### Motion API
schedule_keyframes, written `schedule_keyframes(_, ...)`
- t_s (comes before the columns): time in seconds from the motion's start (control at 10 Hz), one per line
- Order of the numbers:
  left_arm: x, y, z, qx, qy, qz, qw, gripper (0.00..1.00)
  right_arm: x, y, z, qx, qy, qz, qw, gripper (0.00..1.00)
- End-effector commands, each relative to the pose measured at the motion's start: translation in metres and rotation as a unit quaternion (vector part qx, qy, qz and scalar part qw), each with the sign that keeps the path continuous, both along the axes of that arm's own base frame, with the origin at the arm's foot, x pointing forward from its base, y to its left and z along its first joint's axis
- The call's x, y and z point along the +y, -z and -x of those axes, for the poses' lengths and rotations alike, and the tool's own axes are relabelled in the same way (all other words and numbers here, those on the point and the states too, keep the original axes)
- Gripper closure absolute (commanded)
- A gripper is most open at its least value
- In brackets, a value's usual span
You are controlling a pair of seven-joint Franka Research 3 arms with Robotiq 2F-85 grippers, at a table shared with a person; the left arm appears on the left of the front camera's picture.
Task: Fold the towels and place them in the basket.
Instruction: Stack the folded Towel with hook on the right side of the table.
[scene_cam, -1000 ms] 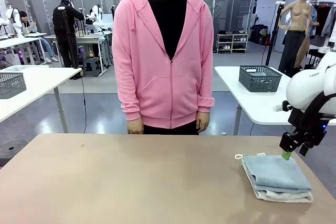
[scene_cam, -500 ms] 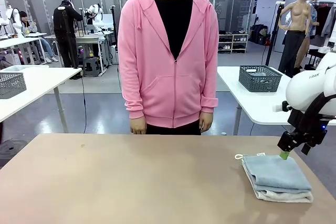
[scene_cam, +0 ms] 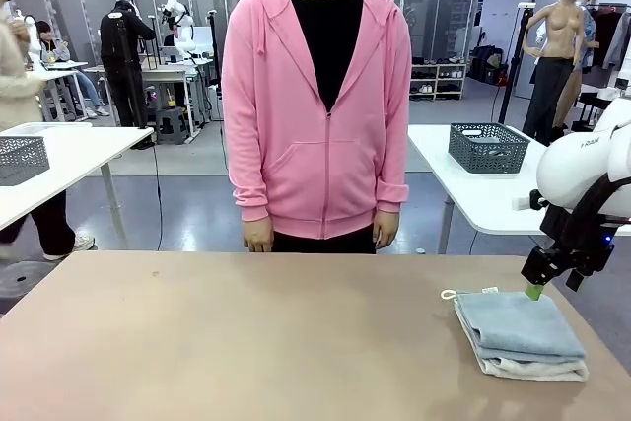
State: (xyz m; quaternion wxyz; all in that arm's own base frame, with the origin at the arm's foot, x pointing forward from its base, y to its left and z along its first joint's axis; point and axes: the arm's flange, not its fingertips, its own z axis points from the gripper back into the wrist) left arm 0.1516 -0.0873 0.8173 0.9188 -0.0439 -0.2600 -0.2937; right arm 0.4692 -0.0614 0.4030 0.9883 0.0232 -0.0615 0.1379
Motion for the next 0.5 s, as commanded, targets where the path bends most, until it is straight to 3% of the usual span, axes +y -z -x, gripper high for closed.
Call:
schedule_keyframes(0.0, 0.000, -0.001, 0.001, -0.002, 0.003, -0.003, 1.000, 0.00, -0.001, -0.001, -0.001, 0.003, 0.000, 0.000, 1.000, 0.07)
schedule_keyframes(0.2, 0.000, -0.001, 0.001, -0.002, 0.003, -0.003, 1.000, 0.00, 0.000, 0.000, 0.000, 0.000, 0.000, 0.000, 1.000, 0.07)
schedule_keyframes(0.3, 0.000, -0.001, 0.001, -0.002, 0.003, -0.003, 1.000, 0.00, -0.003, -0.057, 0.012, -0.028, -0.010, -0.019, 0.999, 0.07)
schedule_keyframes(0.4, 0.000, -0.001, 0.001, -0.002, 0.003, -0.003, 1.000, 0.00, -0.006, -0.090, 0.023, -0.041, -0.023, -0.025, 0.999, 0.07)
